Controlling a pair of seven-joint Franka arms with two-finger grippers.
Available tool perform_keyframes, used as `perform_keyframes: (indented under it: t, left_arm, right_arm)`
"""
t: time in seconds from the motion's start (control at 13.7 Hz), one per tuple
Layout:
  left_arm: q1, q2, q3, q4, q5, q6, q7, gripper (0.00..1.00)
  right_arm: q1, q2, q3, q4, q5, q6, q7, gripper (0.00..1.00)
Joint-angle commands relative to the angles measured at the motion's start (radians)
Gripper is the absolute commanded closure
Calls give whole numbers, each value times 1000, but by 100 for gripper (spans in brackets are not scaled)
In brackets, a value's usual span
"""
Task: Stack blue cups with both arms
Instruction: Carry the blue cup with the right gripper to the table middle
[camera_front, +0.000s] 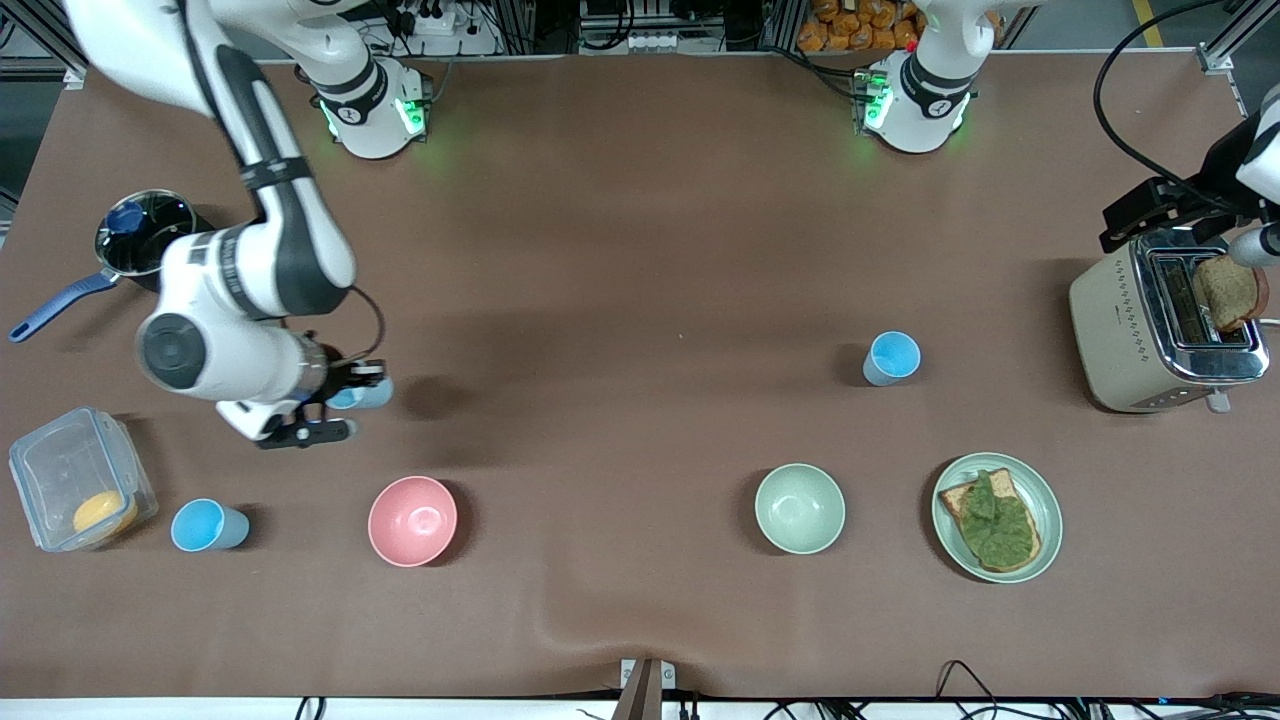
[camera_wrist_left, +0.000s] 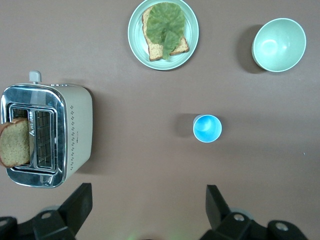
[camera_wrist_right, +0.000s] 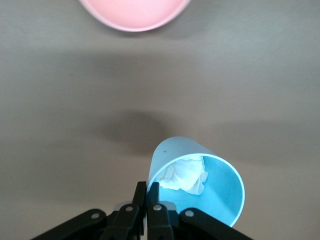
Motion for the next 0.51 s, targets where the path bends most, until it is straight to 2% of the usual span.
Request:
perform_keyframes:
  t: [0.0,0.15,0.29,0.44]
  left_arm:
    - [13,-8,-8,5,-3,-12,15,0]
    - [14,-7,-15,2,-11,-12,6,0]
    - [14,-7,-15,-1,-14,-12,1,0]
    - [16,-8,-15,-1,-14,-12,3,0]
  right_arm:
    - [125,-24,-3,56,11,-66,195,100]
    - [206,-19,-5,134,41,-130,339,100]
    - [289,-21,-5,156,125,-130,460,100]
    - [377,10,-8,182,121,-109,595,100]
